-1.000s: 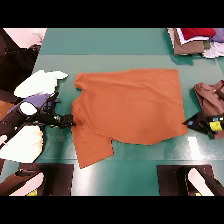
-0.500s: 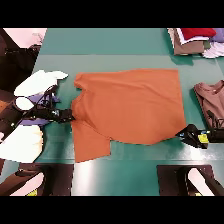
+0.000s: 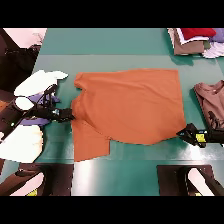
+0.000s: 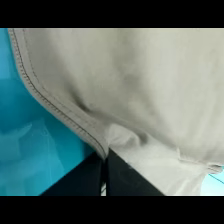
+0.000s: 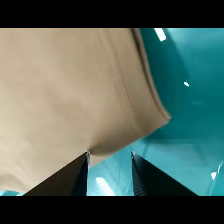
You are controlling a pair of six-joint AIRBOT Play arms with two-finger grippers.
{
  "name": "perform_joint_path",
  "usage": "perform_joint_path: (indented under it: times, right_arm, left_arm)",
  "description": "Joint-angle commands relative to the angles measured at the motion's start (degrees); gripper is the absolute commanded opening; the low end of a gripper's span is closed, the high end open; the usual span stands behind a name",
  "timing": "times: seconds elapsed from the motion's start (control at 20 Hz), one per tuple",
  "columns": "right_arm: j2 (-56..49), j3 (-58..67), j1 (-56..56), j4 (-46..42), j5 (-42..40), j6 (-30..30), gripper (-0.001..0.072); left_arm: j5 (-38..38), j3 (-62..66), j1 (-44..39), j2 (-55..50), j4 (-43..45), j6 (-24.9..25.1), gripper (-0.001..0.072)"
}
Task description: Fold the shirts.
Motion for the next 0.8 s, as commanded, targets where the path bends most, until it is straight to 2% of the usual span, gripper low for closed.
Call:
perform_joint_path:
  times: [0.0,0.05,0.1,0.15,0.25,0.5,0.75]
  right_arm:
    - [0.0,-0.09,1.51,0.0,-2.36,0.04,0.0232]
    - [0.0,-0.09,3.02,0.02,-3.48,0.07,0.0185]
    - [0.0,-0.09,5.03,0.0,-4.59,0.07,0.0181]
    - [0.0,-0.07,7.1,-0.02,-5.42,0.07,0.0094]
    - [0.02,0.68,10.1,-0.26,-5.97,0.09,0.0018]
    - [4.09,12.44,11.13,-0.61,-2.27,0.83,0.0016]
    - [11.54,33.05,11.15,-0.57,-0.61,2.69,0.0016]
  left_arm:
    - [0.02,0.07,-0.02,0.07,0.02,-0.02,0.0026]
    - [0.02,0.07,-0.02,0.07,0.02,-0.02,0.0025]
    - [-0.2,0.07,-0.02,0.07,0.02,-0.02,0.0025]
    - [-0.46,0.07,-0.02,0.07,0.04,-0.02,0.0025]
    - [-0.44,0.13,-0.02,0.07,0.09,-0.04,0.0025]
    - [-3.87,10.49,-0.02,1.7,1.53,-0.11,0.0025]
    - [-4.07,33.7,-0.02,10.56,3.15,-0.31,0.0025]
